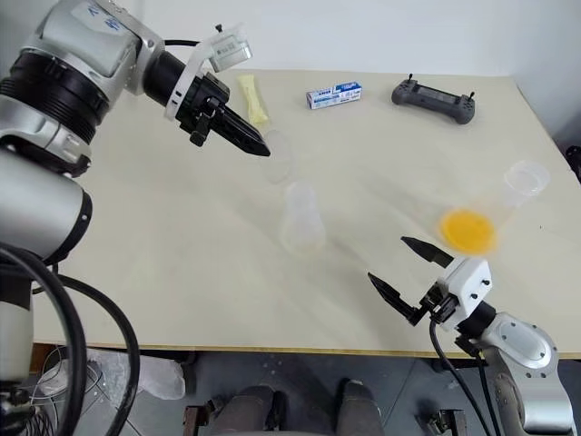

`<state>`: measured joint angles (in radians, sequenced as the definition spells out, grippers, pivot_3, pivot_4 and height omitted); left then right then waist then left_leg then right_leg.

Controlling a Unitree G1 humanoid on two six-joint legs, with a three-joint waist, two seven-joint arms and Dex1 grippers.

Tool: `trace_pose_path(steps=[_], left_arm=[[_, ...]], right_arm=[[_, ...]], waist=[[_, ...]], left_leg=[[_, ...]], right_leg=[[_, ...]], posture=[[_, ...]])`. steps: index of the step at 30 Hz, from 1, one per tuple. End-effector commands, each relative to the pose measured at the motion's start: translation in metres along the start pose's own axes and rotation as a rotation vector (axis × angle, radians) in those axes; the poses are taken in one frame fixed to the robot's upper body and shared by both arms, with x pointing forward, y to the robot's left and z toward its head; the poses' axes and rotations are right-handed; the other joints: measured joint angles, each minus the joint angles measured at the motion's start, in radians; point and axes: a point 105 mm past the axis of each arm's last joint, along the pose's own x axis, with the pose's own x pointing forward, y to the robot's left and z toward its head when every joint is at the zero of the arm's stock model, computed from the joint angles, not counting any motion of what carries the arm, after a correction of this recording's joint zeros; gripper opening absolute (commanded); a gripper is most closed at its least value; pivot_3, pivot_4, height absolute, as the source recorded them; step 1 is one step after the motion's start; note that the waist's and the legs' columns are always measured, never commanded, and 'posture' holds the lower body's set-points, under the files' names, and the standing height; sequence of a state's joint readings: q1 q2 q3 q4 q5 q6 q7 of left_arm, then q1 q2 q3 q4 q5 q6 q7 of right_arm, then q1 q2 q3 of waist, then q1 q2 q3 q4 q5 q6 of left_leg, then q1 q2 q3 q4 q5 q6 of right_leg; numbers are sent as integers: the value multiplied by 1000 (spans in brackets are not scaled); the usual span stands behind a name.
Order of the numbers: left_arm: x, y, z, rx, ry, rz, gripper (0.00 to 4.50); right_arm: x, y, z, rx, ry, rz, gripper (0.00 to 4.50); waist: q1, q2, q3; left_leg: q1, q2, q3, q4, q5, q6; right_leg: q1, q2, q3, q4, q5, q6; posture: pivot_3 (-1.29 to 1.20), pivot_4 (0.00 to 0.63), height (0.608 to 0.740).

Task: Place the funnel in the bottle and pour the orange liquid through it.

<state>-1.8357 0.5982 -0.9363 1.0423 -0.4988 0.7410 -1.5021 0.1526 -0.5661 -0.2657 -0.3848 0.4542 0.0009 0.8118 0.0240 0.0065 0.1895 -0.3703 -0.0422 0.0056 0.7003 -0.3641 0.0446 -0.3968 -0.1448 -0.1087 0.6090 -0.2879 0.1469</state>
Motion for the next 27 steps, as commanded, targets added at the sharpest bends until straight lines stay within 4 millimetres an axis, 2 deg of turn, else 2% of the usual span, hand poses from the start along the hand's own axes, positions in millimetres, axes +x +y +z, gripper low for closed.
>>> trace_pose_path(steps=[1, 19, 27], left_arm=[[-6, -21, 9, 30, -9, -127, 26], [0, -25, -13, -2, 106, -166, 26], [9, -21, -14, 12, 131, -162, 26]], right_arm=[[-2, -5, 7, -21, -22, -8, 4500], [0, -2, 7, -16, -26, -8, 4500], [1, 1, 6, -12, -28, -13, 4500]], waist=[[0, 0, 0], [0, 0, 0], [1, 0, 0]], left_leg=[[0, 0, 0, 0, 0, 0], [0, 0, 0, 0, 0, 0], [0, 0, 0, 0, 0, 0]], right_leg=[[0, 0, 0, 0, 0, 0], [0, 0, 1, 1, 0, 0], [0, 0, 0, 1, 0, 0]], posture=[[0, 150, 740], [0, 150, 740], [0, 150, 740]])
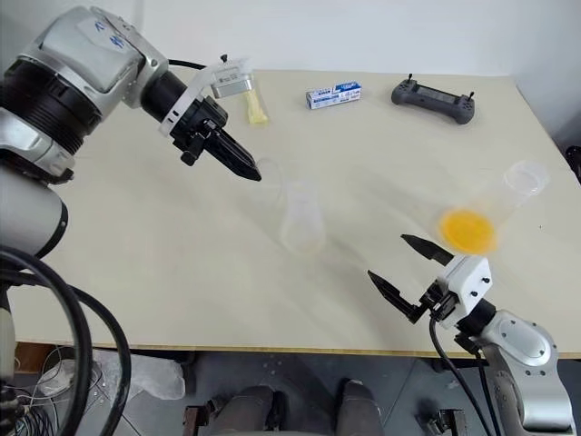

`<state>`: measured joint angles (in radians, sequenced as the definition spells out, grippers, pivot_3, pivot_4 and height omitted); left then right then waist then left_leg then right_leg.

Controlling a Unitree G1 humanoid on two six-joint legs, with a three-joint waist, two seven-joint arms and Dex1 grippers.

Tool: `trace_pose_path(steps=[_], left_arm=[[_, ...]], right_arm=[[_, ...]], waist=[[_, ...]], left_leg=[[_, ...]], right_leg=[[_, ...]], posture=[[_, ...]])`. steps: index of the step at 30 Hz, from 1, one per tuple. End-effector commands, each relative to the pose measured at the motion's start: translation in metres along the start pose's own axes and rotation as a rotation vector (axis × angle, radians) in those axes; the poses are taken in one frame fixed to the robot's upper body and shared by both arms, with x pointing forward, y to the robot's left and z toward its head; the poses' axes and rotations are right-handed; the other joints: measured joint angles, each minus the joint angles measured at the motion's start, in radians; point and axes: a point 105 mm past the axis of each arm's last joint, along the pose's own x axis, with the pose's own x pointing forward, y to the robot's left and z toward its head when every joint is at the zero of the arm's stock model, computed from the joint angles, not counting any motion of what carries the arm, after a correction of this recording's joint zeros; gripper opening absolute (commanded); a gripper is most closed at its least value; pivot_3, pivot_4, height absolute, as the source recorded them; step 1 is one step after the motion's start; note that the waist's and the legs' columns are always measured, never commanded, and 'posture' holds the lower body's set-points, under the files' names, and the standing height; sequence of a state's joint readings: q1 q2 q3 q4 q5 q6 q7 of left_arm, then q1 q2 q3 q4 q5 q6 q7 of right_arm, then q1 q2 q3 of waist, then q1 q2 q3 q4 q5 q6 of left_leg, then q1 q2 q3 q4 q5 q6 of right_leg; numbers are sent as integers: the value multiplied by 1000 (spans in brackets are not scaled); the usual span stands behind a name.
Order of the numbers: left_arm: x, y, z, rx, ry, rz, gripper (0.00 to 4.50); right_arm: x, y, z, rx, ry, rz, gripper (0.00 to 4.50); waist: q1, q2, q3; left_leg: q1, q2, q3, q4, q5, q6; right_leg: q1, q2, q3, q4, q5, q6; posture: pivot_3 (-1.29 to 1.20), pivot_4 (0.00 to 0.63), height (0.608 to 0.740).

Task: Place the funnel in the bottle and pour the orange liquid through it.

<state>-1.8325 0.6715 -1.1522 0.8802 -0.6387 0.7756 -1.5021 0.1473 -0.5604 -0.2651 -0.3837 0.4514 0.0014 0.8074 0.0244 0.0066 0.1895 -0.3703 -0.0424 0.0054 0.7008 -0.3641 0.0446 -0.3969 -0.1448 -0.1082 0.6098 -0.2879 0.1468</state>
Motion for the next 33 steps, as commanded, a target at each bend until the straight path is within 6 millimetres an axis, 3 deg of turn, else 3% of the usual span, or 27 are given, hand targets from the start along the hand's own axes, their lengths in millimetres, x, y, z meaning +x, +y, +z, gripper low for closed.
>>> trace_pose_path(steps=[1, 20, 24, 33], left_arm=[[0, -12, 6, 36, 4, -103, 26], [18, -2, 12, 91, 92, -66, 26], [19, -4, 20, 104, 64, -64, 962], [18, -7, 35, 130, 16, -58, 3879]], right_arm=[[0, 1, 5, -12, -24, -8, 4500], [-6, 11, 6, -11, -22, -36, 4500], [-6, 13, 5, -12, -23, -40, 4500], [-7, 13, 6, -15, -24, -51, 4500]], waist=[[1, 0, 0], [2, 0, 0], [3, 0, 0], [1, 0, 0]], left_leg=[[0, 0, 0, 0, 0, 0], [0, 0, 1, 0, 0, 0], [0, 0, 1, 1, 0, 1], [-1, 0, 1, 1, 0, 1]], right_leg=[[0, 0, 0, 0, 0, 0], [0, 0, 0, 0, 0, 0], [0, 0, 0, 0, 0, 0], [0, 0, 0, 0, 0, 0]], posture=[[0, 150, 740], [0, 150, 740], [0, 150, 740], [0, 150, 740]])
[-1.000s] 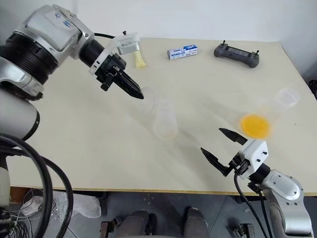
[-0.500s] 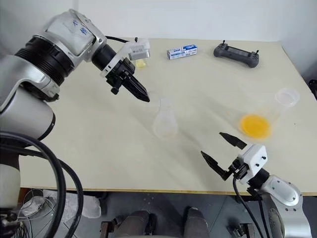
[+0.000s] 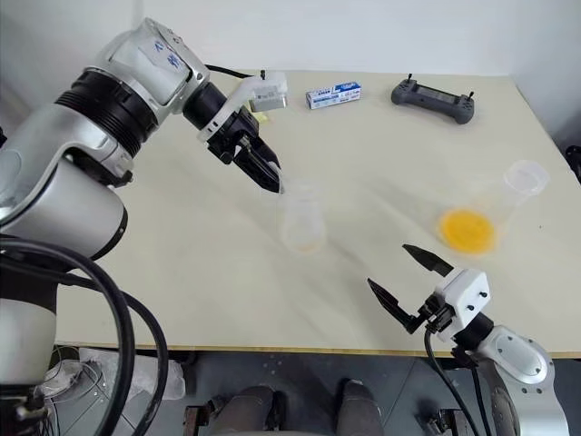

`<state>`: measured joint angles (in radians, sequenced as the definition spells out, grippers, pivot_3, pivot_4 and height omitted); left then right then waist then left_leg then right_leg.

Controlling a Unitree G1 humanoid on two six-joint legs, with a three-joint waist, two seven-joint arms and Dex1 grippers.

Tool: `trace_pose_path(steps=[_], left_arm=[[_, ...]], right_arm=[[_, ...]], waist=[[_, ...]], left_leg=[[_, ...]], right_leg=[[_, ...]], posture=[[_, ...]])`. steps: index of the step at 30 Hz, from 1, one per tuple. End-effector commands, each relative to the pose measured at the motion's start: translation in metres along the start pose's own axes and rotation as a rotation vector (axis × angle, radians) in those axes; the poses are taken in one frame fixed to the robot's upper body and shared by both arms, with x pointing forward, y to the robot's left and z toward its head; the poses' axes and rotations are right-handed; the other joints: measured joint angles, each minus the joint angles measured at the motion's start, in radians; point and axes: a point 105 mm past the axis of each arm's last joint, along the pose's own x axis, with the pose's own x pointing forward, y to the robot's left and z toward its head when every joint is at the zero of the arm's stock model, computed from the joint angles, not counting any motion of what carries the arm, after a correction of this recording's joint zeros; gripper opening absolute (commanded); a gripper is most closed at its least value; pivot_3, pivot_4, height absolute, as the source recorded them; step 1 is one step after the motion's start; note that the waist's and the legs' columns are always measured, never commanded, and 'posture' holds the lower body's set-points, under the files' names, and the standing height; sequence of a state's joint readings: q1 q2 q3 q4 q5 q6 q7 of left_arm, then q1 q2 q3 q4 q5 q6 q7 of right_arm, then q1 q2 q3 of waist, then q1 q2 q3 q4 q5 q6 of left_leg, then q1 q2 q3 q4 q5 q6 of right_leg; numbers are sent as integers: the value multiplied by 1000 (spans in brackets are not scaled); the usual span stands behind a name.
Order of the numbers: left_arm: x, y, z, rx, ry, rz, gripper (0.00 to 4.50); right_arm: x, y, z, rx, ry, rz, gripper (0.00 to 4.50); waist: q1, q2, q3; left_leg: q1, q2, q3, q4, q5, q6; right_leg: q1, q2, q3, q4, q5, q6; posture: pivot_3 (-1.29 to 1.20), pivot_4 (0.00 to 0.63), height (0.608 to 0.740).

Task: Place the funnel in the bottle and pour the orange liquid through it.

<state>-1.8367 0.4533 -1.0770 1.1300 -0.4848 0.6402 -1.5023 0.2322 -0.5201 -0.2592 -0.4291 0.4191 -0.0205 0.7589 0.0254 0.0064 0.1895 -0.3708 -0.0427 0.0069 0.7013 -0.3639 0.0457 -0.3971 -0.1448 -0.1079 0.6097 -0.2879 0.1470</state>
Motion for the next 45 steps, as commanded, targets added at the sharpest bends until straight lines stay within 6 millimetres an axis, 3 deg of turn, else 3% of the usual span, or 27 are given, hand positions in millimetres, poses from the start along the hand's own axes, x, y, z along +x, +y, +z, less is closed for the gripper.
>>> trace_pose_path(steps=[1, 2, 19, 32, 39, 43, 45], left_arm=[[-13, -17, 19, 64, -25, -78, 4205], [-13, -17, 20, 68, -27, -76, 4479], [-13, -12, 28, 117, -39, -25, 4479], [-21, -8, 51, 142, -188, 63, 4479], [-43, 0, 49, 146, -323, 121, 4479], [-57, 0, 36, 199, -399, 81, 4479], [-67, 5, 34, 218, -534, 104, 4479]], right_arm=[[0, 2, 12, -29, -46, -1, 4500], [0, 2, 12, -29, -46, -2, 4500], [1, 0, 12, -33, -47, -8, 4500], [2, -3, 13, -42, -48, -16, 4500], [3, -7, 16, -50, -47, -16, 4500], [2, -8, 17, -49, -43, -17, 4500], [0, -7, 17, -45, -35, -14, 4500]], waist=[[0, 0, 0], [0, 0, 0], [1, 0, 0], [-1, 0, 0], [-2, 0, 0], [-3, 0, 0], [-3, 0, 0]], left_leg=[[0, 0, 0, 0, 0, 0], [0, 0, 0, 0, 0, 0], [0, 0, 1, 0, 0, 0], [0, 0, 1, 0, 0, 1], [1, 0, 1, 0, 0, 1], [1, 0, 1, 0, 0, 0], [1, 0, 2, 0, 0, 0]], right_leg=[[0, 0, 0, 0, 0, 0], [0, 0, 0, 0, 0, 0], [0, 0, 0, 0, 0, 0], [0, 0, 0, 0, 0, 0], [0, 0, 0, 1, 0, 0], [-1, 0, 0, 2, 0, 0], [-1, 0, 0, 2, 0, 0]], posture=[[0, 150, 740], [0, 150, 740], [0, 150, 740], [0, 150, 740], [0, 150, 740], [0, 150, 740], [0, 150, 740]])
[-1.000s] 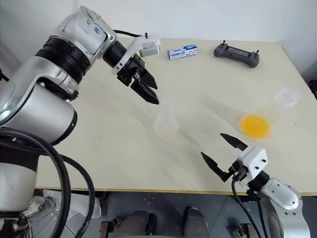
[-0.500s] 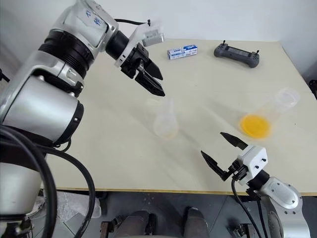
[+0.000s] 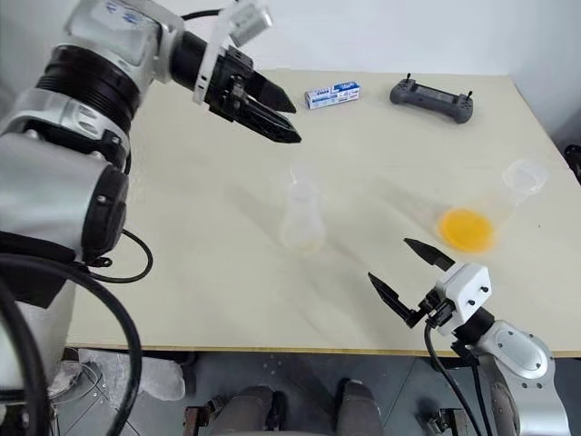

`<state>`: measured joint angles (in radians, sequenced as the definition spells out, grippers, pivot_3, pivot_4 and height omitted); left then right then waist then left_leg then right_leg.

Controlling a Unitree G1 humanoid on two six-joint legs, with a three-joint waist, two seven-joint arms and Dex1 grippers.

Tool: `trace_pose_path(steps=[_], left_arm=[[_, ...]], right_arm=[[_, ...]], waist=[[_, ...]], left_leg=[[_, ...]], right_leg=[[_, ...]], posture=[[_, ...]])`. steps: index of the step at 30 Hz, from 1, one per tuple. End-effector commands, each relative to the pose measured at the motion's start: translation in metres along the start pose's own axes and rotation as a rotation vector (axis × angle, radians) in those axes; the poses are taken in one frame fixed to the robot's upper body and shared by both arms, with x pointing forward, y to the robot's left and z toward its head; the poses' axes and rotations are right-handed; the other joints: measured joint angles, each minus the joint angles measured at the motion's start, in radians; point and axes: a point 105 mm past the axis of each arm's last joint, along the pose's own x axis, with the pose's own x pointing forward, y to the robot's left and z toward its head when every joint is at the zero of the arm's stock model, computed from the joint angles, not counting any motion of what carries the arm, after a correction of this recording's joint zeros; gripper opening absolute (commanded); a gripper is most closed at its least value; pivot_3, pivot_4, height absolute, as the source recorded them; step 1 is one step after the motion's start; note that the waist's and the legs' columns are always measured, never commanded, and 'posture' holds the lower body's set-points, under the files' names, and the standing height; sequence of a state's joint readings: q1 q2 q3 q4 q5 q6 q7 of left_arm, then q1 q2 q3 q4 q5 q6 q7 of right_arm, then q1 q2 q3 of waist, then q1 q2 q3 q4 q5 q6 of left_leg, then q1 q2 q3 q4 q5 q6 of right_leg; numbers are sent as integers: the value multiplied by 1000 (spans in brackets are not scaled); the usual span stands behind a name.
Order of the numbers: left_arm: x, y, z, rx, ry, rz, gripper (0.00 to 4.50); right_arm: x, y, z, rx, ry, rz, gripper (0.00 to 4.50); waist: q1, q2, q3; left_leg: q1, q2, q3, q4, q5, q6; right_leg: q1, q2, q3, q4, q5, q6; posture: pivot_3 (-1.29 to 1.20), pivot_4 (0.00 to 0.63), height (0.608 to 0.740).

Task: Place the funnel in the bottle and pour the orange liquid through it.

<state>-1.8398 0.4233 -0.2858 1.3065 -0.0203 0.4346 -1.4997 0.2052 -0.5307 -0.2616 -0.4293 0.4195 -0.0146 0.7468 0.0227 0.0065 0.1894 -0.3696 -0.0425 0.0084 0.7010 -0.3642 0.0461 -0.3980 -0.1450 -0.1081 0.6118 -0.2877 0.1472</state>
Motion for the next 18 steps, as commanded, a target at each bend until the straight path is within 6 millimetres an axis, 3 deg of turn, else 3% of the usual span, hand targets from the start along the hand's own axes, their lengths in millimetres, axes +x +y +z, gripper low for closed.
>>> trace_pose_path(steps=[1, 4, 8, 14, 18], left_arm=[[-19, 6, 12, 71, -224, 51, 4479], [-34, 18, 10, 25, -403, 142, 4479], [-52, 20, -12, 44, -540, 178, 4479], [-68, 0, -75, 183, -638, 256, 4479], [-60, -25, -116, 241, -616, 284, 4479]], right_arm=[[-4, -3, 12, -25, -18, -9, 4500], [-9, -10, 14, -28, -2, -47, 4500], [-15, -12, 19, -17, 9, -88, 4500], [-26, -25, 18, -40, 55, -208, 4500], [-37, -33, 15, -30, 90, -306, 4500]], waist=[[0, 0, 0], [2, 0, 0], [-1, 0, 0], [-3, 2, -1], [-1, 2, -1]], left_leg=[[0, 0, 0, 0, 0, 0], [0, 0, -2, 1, 0, 0], [1, -1, -3, 2, 0, 0], [2, -1, -3, 2, 0, 0], [2, -1, -3, 2, 0, -1]], right_leg=[[0, 0, 0, 0, 0, 0], [0, -1, -1, 1, 0, 0], [0, -2, -1, 5, 0, 0], [-1, -2, 1, 8, 0, 0], [-1, -2, 2, 8, 0, 0]], posture=[[0, 150, 740], [0, 150, 740], [0, 150, 740], [0, 150, 740], [0, 150, 740]])
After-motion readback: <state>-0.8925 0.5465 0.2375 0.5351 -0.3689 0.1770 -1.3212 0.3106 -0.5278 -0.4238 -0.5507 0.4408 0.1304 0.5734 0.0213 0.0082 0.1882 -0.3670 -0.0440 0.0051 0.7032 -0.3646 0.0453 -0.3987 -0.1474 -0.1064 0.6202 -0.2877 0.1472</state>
